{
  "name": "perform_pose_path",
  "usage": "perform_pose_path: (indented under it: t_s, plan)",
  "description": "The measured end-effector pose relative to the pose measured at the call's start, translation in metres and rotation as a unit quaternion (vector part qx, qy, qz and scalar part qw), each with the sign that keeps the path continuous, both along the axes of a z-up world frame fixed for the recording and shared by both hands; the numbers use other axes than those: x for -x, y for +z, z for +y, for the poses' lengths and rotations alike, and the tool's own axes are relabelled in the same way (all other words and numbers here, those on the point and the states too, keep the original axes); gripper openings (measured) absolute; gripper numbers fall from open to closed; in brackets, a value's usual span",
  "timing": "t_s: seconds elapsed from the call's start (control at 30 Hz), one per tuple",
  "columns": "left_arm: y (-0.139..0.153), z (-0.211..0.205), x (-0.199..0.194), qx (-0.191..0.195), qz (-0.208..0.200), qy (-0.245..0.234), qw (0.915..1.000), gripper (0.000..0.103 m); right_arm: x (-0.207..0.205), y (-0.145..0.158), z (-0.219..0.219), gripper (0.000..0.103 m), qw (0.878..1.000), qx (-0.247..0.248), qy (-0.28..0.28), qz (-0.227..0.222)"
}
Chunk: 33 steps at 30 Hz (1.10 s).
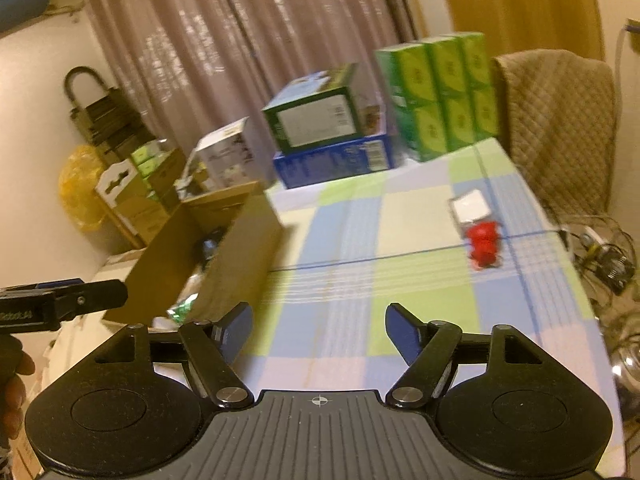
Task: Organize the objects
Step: 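Move both open tools away from the box toward the red figurine, then close the right tool around the red cat figurine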
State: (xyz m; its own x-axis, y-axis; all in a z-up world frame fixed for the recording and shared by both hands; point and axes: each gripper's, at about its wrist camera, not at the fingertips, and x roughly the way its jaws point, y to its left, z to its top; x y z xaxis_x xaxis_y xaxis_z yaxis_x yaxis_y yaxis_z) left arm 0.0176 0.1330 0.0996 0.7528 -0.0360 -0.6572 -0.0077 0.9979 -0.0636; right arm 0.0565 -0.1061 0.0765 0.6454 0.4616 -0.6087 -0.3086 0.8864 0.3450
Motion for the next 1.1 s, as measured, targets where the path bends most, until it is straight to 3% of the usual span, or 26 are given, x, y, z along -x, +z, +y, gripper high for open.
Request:
perform_pose_path:
  t_s: [0.5,0.87,1.1]
  plan:
    - [-0.03,-0.076,-0.042,0.003,0.026,-0.078,0.9966,0.102,-0.018,-0.022,-0.086,0.072,0.996,0.017,-0.087,0.018]
    - [-0.05,-0.108,-0.094,0.006,0.038,-0.092,0.9951,0.102,-0.059,-0.034,-0.108,0.072,0.995,0.039,-0.093,0.007]
    - [-0.078,-0.123,-0.138,-0.005,0.043,-0.085,0.9954,0.102,-0.101,-0.059,-0.112,0.071,0.994,0.058,-0.09,-0.001]
